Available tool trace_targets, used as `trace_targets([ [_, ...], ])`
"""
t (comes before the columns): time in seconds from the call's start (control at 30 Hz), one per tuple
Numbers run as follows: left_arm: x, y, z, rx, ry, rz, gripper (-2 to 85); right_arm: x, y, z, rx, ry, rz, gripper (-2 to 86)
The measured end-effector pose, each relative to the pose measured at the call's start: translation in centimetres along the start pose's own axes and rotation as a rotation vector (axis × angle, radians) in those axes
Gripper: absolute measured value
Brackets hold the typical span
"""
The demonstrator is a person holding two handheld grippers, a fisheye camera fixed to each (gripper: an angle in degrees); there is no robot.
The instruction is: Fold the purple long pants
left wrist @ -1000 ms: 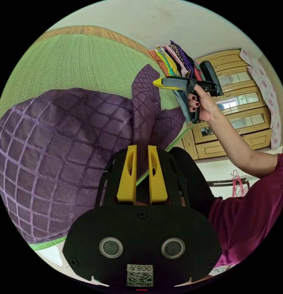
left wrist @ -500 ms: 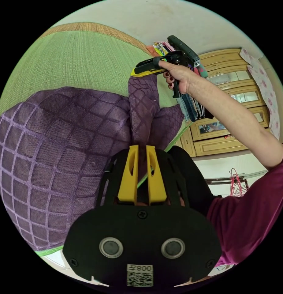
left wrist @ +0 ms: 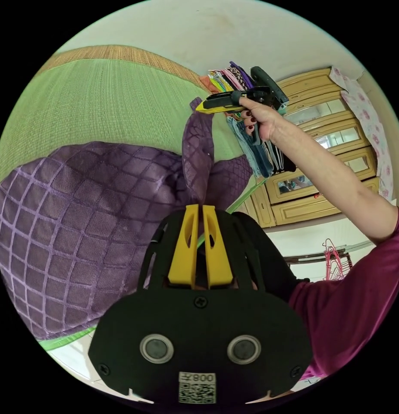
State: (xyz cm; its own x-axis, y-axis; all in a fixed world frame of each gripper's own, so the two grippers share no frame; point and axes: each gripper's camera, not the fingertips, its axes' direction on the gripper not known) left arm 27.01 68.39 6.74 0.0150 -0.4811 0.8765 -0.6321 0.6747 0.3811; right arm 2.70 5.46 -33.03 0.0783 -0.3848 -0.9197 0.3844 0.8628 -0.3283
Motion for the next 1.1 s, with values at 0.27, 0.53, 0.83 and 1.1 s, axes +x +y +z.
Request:
trace_targets([
  [0.27, 7.8, -1.7, -0.3, -0.017, -0.095, 0.071, 1.4, 8.1, 14.3, -8.4, 0.202, -0.125, -0.002, 0.1],
  [0.53, 14.9, -3.0, 1.9, -0.136, -0.253, 0.132, 1.4, 15.2, 27.0, -8.2, 0.239, -0.187, 0.028, 0.1],
  [0.83, 20.0, -5.4, 3.0, -0.214, -0.364, 0.091, 1.7, 20.3, 36.4, -6.1, 0.241, -0.203, 0.008, 0.1],
  [1.1, 22.1, -7.3, 0.6, -0.211, -0.308, 0.029, 1.7, 26.5, 43.8, -1.9, 0.212, -0.257, 0.059, 0.1],
])
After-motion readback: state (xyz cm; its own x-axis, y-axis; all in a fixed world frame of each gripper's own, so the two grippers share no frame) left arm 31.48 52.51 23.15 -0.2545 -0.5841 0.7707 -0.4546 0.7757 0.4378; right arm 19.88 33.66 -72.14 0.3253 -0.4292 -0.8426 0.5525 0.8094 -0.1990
